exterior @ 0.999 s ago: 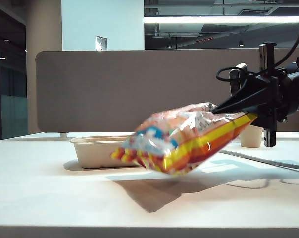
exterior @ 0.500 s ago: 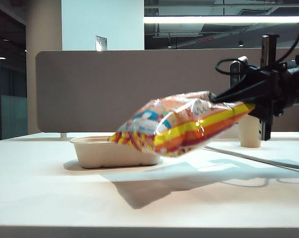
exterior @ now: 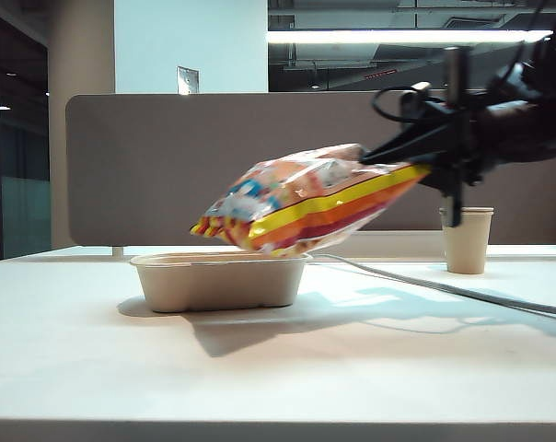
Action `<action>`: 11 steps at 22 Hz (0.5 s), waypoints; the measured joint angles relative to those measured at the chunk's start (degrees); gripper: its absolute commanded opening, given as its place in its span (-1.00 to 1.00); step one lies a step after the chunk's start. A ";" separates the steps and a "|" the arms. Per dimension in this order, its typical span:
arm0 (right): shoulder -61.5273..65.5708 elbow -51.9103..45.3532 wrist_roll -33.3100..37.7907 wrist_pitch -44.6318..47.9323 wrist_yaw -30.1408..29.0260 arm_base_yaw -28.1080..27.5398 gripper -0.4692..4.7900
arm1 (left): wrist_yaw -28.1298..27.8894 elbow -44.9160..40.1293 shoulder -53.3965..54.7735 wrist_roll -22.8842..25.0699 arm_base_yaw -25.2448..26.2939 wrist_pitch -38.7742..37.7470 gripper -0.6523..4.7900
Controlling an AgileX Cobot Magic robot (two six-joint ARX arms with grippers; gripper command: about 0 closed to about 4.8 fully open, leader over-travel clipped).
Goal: Pick up a bag of chips and put them in the box.
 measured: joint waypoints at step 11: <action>0.35 0.09 32.94 38.51 22.82 9.16 -0.76 | -0.94 0.00 0.00 0.13 0.00 0.00 -0.78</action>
